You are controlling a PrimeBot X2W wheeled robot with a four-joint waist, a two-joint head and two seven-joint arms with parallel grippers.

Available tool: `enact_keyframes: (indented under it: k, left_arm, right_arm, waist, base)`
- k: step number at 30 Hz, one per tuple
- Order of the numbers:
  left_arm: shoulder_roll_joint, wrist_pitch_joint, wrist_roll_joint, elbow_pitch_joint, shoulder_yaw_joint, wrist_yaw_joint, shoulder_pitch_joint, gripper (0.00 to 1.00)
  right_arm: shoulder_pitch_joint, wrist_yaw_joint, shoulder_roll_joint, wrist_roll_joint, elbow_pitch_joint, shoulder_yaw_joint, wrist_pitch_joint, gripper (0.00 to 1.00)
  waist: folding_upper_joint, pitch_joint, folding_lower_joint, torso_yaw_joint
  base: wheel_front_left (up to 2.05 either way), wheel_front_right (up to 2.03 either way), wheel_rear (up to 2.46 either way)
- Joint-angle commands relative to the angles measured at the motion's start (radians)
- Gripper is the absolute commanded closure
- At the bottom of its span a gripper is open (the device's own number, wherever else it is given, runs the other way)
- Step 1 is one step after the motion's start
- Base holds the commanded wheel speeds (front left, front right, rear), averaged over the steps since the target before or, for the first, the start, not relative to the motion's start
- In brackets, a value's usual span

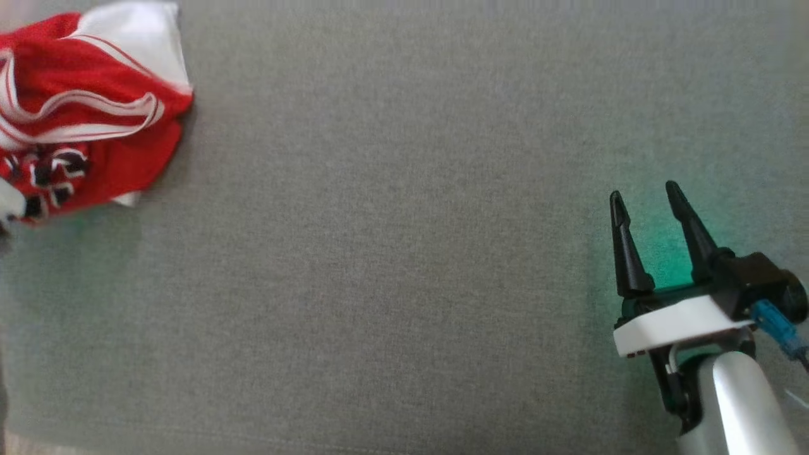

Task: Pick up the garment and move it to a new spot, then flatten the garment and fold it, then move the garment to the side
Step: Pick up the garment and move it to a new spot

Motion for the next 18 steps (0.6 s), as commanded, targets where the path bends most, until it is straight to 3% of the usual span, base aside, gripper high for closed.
enact_keyframes:
  k: [1,6,9,18]
  left_arm:
    - [0.082,-0.012,0.012,-0.061,0.03,-0.009,-0.071,1.0]
    - [0.105,0.006,0.027,-0.179,-0.019,-0.053,-0.172,1.0]
    - [0.086,0.038,0.026,-0.259,-0.063,-0.066,-0.244,1.0]
    - [-0.059,0.119,-0.028,-0.432,-0.198,-0.086,-0.382,1.0]
  right_arm:
    - [-0.003,-0.001,-0.004,0.013,-0.02,0.031,-0.015,0.0]
    - [0.01,-0.001,-0.004,0.074,0.042,0.044,-0.057,0.0]
    - [0.019,-0.001,-0.004,0.107,0.077,0.05,-0.084,0.0]
    - [0.036,-0.001,-0.004,0.157,0.144,0.055,-0.126,0.0]
  waist:
    - [0.0,-0.063,0.0001,0.005]
    - [0.0,-0.17,0.0001,-0.002]
    - [0.0,-0.228,0.0001,-0.017]
    - [0.0,-0.315,0.0001,-0.128]
  base:
    - [0.0,0.0,0.0]
    - [0.0,0.0,0.0]
    - [0.0,0.0,0.0]
    - [0.0,0.0,0.0]
